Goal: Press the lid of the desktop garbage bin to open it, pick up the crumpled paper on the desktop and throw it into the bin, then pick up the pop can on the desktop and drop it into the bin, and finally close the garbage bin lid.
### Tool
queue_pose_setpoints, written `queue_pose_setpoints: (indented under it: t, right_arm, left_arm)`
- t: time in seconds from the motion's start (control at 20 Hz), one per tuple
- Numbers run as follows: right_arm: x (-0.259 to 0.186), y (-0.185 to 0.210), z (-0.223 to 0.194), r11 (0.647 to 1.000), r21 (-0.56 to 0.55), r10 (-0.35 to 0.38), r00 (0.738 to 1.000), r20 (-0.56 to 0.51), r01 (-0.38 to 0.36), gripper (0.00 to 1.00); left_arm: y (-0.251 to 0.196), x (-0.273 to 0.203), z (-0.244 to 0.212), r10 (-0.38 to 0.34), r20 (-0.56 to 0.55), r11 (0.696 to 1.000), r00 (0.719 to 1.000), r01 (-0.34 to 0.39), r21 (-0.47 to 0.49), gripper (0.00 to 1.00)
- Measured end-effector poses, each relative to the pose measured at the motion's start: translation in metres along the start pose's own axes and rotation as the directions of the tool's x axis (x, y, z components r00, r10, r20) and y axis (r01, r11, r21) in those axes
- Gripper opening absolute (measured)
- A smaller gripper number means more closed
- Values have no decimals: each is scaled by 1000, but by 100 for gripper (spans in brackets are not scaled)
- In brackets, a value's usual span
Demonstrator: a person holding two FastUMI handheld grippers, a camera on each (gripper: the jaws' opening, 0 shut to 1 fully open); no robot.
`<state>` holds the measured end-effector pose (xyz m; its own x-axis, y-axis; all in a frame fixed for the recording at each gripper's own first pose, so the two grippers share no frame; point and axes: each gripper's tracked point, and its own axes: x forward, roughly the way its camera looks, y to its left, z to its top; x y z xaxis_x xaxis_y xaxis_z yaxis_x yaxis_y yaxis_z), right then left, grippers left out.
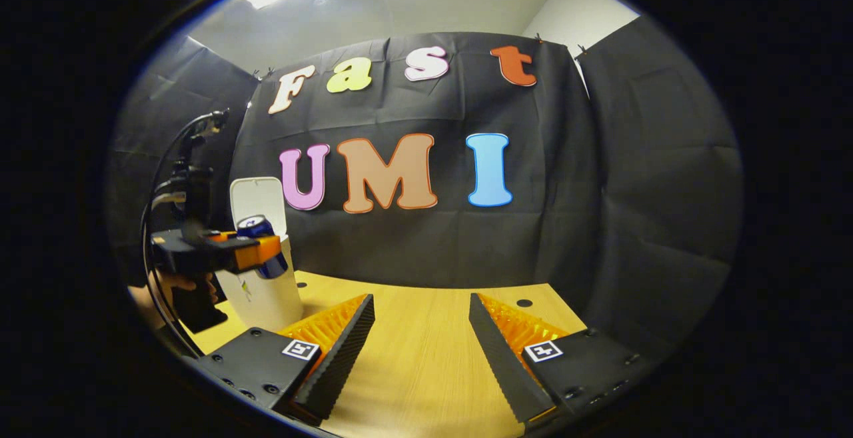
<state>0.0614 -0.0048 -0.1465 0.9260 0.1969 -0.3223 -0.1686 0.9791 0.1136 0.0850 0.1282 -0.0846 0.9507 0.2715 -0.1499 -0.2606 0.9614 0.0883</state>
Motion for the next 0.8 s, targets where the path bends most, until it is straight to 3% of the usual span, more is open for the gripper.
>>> queue_pose_setpoints:
  t: [0.1, 0.15, 0.3, 0.35, 0.5, 0.6, 0.8]
  right_arm:
    - [3, 5, 4, 1000, 12, -4, 1000, 10, 4, 100]
    - [4, 7, 6, 1000, 18, -7, 1000, 14, 7, 96]
    - [6, 12, 6, 999, 27, -23, 1000, 17, 23, 96]
    - [6, 13, 5, 999, 25, -31, 999, 16, 30, 100]
    - [7, 16, 3, 998, 16, -54, 998, 10, 54, 96]
    - [7, 17, 3, 997, 10, -72, 997, 6, 72, 100]
    - [7, 19, -3, 995, 7, -97, 995, -17, 97, 96]
  left_arm:
    - [33, 9, 25, 50, 34, 999, 998, -50, -1, 75]
    - [50, 14, 32, 79, 45, 997, 996, -79, 3, 75]
    - [96, 33, 46, 149, 67, 988, 987, -152, 35, 75]
    - [109, 39, 46, 168, 69, 984, 983, -171, 43, 75]
    - [142, 58, 36, 215, 44, 976, 976, -216, 31, 75]
    - [160, 68, 22, 245, 19, 969, 969, -245, 24, 75]
    - [180, 93, -11, 267, -46, 963, 963, -265, 47, 76]
